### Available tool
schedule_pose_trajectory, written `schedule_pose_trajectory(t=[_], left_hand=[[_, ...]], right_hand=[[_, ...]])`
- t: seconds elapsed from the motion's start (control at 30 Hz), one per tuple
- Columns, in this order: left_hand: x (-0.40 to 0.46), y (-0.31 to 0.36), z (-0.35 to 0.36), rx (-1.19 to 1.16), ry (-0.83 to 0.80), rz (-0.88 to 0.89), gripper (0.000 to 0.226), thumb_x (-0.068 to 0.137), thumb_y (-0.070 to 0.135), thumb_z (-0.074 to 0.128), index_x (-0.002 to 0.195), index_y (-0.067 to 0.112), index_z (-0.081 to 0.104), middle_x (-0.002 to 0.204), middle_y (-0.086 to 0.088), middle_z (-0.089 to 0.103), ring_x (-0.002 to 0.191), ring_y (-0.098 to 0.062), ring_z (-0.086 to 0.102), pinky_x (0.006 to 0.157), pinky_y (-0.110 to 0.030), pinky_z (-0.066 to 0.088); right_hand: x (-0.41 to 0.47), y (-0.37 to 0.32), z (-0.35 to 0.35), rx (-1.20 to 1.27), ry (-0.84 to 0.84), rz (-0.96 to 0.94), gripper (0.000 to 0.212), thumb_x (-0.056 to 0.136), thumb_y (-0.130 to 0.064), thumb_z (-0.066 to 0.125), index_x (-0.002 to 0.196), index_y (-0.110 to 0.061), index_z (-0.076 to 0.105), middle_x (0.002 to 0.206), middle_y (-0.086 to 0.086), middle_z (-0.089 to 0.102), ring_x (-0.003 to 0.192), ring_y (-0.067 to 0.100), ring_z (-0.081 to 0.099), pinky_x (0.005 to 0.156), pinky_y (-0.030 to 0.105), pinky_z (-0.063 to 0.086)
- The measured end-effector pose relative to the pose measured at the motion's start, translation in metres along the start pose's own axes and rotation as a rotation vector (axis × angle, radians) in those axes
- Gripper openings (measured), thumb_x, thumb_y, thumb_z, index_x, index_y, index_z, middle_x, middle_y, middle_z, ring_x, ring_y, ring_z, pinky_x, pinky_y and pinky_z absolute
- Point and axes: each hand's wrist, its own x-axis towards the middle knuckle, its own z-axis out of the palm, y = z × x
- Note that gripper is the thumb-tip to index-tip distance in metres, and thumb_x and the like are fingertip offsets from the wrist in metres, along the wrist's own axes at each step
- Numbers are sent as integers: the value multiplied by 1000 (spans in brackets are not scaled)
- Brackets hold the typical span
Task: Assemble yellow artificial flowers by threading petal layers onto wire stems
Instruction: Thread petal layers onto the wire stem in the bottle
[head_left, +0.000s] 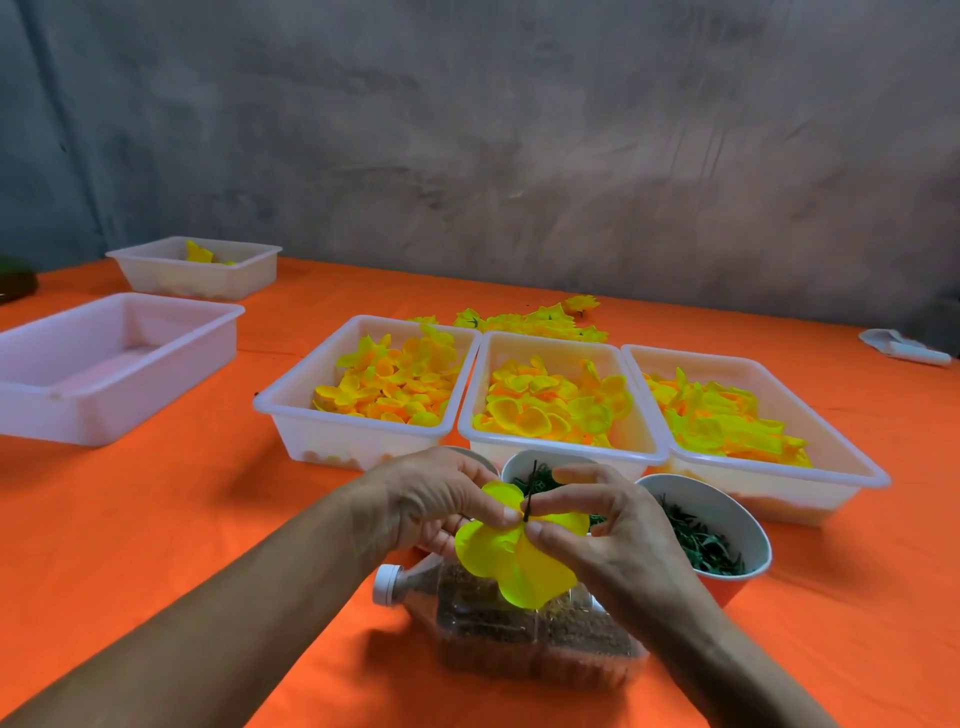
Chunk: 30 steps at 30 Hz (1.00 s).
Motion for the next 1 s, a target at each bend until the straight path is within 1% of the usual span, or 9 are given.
schedule_pose_trajectory(t=[0.17,0.37,0.47,0.57,0.67,0.73,0.9,0.93,1.0], left_hand=[[1,0,0,-16,-12,-12,13,79,-1,68,83,12,66,71,-4,70,63,-16,67,60,-31,57],[0,2,-1,-35,-25,-5,19,79,-4,67,89,12,63,72,-3,70,62,-16,67,56,-30,57],[0,3,-2,-24,-23,-2,21,78,-5,67,90,12,62,71,-3,70,62,-16,67,56,-30,56],[1,3,-3,-18,-29,0,21,78,-6,67,90,11,62,71,-3,71,62,-16,68,55,-30,57],[2,1,-3,-19,-29,2,21,78,-6,66,89,12,63,71,-3,71,63,-17,68,56,-30,57],[4,0,-4,-16,-31,5,20,79,-5,67,88,12,63,73,-3,71,65,-17,67,58,-31,57],[6,-1,-6,-7,-52,3,19,78,-3,67,90,11,64,77,-4,70,70,-19,67,64,-33,57],[6,-2,-6,-8,-60,-1,18,78,-3,67,90,11,64,76,-4,70,69,-19,67,63,-32,57],[7,-1,-6,-14,-73,-11,17,78,-2,67,89,10,64,74,-4,71,66,-17,68,62,-31,57]], right_hand=[[1,2,2,50,16,19,17,73,-24,79,71,-41,73,113,-13,59,106,3,55,79,23,40],[0,5,3,66,14,31,16,74,-25,78,70,-40,72,110,-15,59,106,0,54,84,25,43],[1,5,4,65,19,24,17,75,-25,77,70,-40,72,109,-14,60,106,0,54,83,23,43],[1,5,4,71,25,36,16,75,-23,78,70,-38,73,111,-12,60,106,1,55,83,24,44],[1,6,4,55,19,31,16,74,-23,79,72,-38,73,111,-14,59,103,-1,54,75,15,41],[2,5,4,41,14,26,16,74,-23,79,72,-38,73,109,-15,58,101,-4,53,73,9,37],[3,5,3,5,7,3,18,73,-23,79,70,-39,72,104,-18,57,95,-13,49,73,4,35],[4,5,3,-10,5,-4,16,74,-23,79,71,-38,73,103,-18,57,94,-14,49,72,3,35],[4,4,3,-45,1,-16,11,74,-24,79,76,-34,75,104,-16,57,94,-8,51,72,2,34]])
